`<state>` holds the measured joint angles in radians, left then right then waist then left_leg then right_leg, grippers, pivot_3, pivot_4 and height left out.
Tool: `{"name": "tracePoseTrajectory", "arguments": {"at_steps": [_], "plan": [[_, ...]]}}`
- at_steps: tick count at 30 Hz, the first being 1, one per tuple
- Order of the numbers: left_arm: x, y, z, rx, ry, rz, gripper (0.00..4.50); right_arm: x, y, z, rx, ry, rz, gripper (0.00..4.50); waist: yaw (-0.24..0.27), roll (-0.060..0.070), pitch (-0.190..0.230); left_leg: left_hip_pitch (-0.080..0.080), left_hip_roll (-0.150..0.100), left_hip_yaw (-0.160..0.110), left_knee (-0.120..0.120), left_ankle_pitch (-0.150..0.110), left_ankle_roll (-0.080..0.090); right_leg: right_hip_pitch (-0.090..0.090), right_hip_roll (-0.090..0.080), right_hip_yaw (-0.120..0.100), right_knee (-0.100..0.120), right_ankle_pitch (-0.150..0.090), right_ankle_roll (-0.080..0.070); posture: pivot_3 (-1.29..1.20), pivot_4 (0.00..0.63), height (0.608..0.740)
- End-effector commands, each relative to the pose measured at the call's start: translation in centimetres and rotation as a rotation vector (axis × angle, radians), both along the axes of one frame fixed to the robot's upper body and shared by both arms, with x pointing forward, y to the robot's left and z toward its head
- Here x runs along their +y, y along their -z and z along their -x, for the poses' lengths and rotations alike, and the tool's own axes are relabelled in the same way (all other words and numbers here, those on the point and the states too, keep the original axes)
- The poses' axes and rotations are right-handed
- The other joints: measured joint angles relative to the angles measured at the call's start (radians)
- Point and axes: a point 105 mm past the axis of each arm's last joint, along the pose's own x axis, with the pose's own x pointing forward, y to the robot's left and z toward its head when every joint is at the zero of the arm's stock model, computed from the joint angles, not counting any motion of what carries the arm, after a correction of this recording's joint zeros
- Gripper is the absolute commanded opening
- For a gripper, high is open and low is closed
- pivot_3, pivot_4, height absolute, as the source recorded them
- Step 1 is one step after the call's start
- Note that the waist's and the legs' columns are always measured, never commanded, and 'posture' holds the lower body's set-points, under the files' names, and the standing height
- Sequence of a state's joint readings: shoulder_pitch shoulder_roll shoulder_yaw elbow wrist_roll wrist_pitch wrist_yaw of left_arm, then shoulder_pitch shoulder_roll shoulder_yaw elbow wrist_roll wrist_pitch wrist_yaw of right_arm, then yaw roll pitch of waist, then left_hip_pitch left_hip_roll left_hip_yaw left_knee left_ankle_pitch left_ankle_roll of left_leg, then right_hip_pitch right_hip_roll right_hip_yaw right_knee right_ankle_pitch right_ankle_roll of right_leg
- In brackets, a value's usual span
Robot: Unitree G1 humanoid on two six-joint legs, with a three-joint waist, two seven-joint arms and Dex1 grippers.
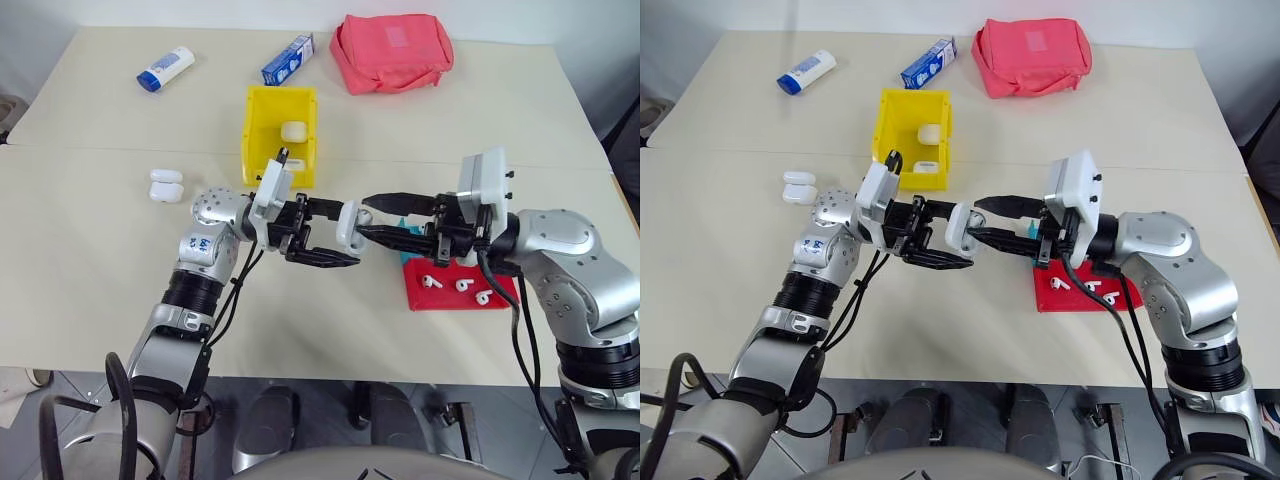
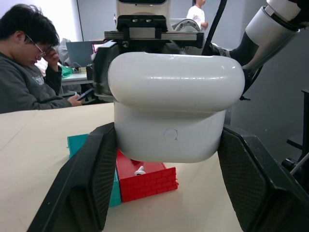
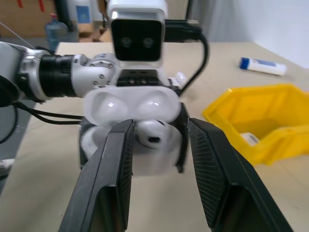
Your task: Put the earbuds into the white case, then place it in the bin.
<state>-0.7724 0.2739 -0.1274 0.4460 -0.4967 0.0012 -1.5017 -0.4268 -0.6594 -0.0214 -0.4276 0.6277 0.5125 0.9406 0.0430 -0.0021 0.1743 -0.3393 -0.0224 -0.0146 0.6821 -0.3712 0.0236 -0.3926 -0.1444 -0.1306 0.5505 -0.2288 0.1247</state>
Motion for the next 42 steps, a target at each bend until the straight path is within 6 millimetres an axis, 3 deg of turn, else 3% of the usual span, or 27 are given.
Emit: {"name": "tracePoseTrajectory", "arguments": {"at_steps": [1,9,14,20,32,42], "plan": [[0.2,-1.2,0.8,-0.070,0.077,0.027,2.76,-1.3,-1.6,0.2,-0.060,0.079,-0.011,1.81,0.000,0.000,0.000,0.000,0.000,0.000,0.000,0.000,0.000,0.000,0.000,0.000,0.000,0.000,0.000,0.00,0.150,0.740],[-0.1,-0.9,-0.2,-0.057,0.023,0.005,2.76,-3.7,-2.7,1.9,-0.079,0.245,-0.014,1.81,0.010,0.000,0.000,-0.001,0.000,0.000,0.000,0.000,0.000,0.000,-0.001,-0.001,-0.001,0.000,0.000,0.00,0.150,0.740],[-0.4,-0.9,-0.6,-0.056,0.028,0.019,2.76,-4.8,-1.7,3.7,-0.033,0.323,-0.010,1.81,0.014,0.000,0.000,-0.002,0.000,0.000,0.000,0.000,0.000,0.000,-0.001,-0.001,-0.001,0.000,0.000,0.00,0.150,0.740],[-0.6,-1.1,-0.6,-0.057,0.051,0.034,2.76,-5.6,-2.0,3.2,-0.064,0.430,-0.016,1.81,0.010,0.000,0.000,-0.001,0.001,0.000,0.000,0.000,0.001,0.000,-0.001,-0.001,-0.002,0.001,-0.001,0.00,0.150,0.740],[-1.0,-0.9,0.2,-0.052,0.115,0.035,2.76,-3.1,-2.6,-0.8,-0.107,0.439,-0.069,1.81,0.010,0.000,0.000,-0.002,-0.001,0.000,0.000,0.000,0.002,-0.001,-0.001,-0.001,-0.002,0.001,-0.001,0.00,0.150,0.740],[-1.2,-1.0,0.3,-0.056,0.129,0.033,2.76,-1.5,-2.5,-0.8,-0.113,0.365,-0.065,1.81,0.007,0.000,0.000,-0.003,-0.001,0.000,0.000,0.000,0.002,-0.001,0.000,-0.001,-0.002,0.001,-0.001,0.00,0.150,0.740]]}}
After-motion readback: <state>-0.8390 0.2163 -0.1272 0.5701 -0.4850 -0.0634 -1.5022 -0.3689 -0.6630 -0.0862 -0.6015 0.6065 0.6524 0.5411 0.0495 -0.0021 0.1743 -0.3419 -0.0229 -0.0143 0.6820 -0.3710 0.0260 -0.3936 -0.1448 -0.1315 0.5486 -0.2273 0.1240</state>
